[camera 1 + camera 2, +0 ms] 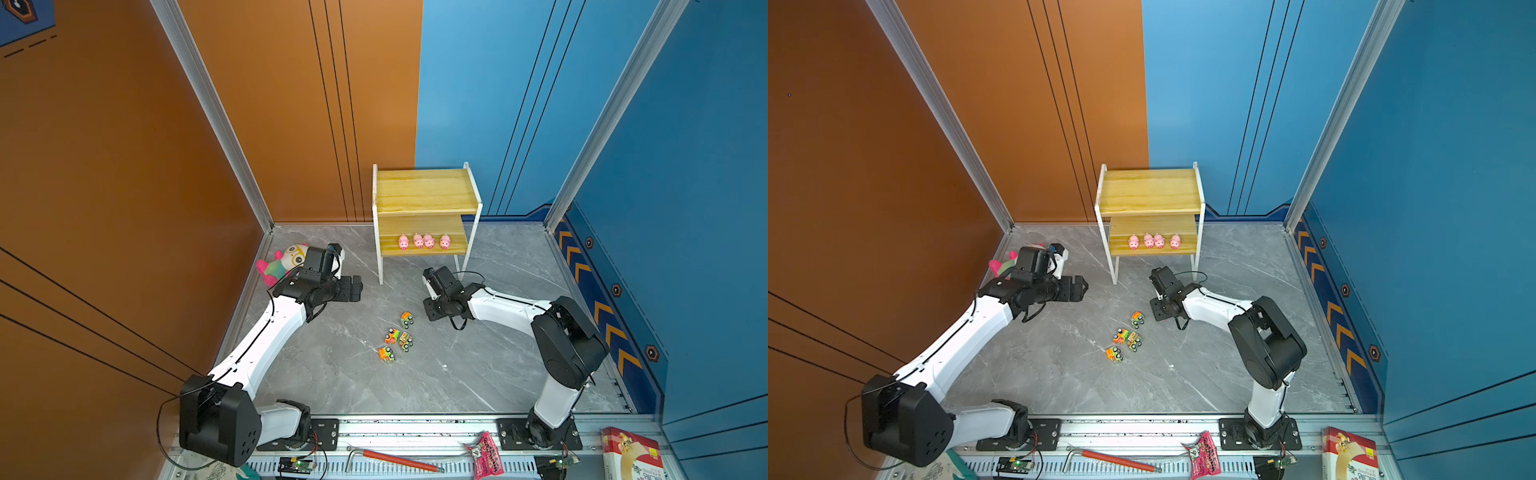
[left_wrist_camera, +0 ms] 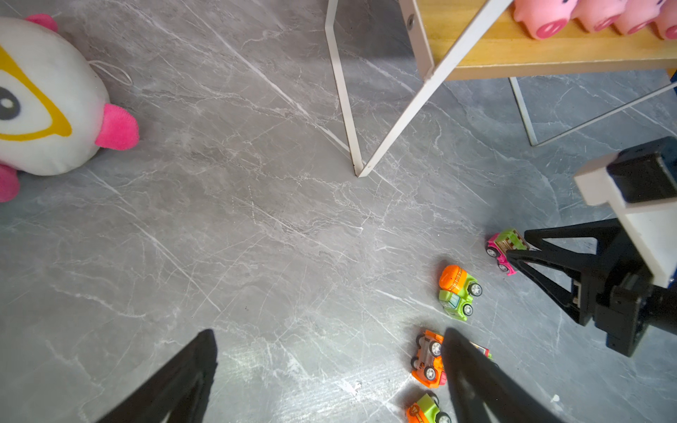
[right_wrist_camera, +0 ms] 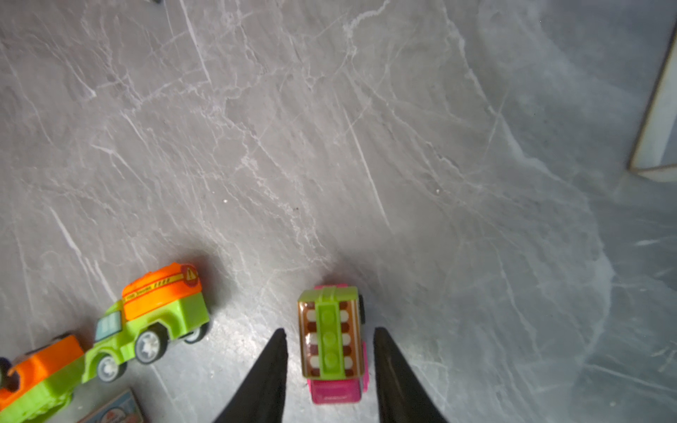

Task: Organize plastic toys on shelves
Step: Move the plastic toy to the center of the table, then pick up the plastic toy from the center of the table.

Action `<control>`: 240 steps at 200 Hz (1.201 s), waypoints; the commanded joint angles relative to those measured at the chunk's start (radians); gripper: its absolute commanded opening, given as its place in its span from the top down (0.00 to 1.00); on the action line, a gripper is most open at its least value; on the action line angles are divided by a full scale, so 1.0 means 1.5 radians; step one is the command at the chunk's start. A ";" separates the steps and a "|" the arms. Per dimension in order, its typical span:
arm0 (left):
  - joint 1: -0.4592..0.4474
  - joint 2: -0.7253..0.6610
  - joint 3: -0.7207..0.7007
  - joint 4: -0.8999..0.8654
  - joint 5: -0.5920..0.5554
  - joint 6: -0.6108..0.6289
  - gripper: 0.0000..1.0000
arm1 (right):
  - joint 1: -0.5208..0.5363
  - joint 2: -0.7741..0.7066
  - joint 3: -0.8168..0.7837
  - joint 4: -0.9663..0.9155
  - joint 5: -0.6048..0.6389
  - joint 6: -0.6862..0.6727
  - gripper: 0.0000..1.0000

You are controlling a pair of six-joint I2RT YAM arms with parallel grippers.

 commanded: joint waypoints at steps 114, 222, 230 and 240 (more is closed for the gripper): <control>0.012 0.001 -0.009 0.006 0.019 -0.004 0.04 | -0.002 -0.119 -0.248 0.376 -0.017 -0.011 0.46; 0.020 0.009 -0.008 0.007 0.025 -0.004 0.04 | -0.016 -0.057 -0.248 0.410 -0.021 -0.029 0.48; 0.020 0.010 -0.008 0.007 0.026 -0.004 0.04 | -0.016 -0.054 -0.249 0.411 -0.023 -0.030 0.49; 0.021 0.011 -0.008 0.007 0.027 -0.004 0.04 | -0.016 -0.050 -0.251 0.414 -0.025 -0.029 0.51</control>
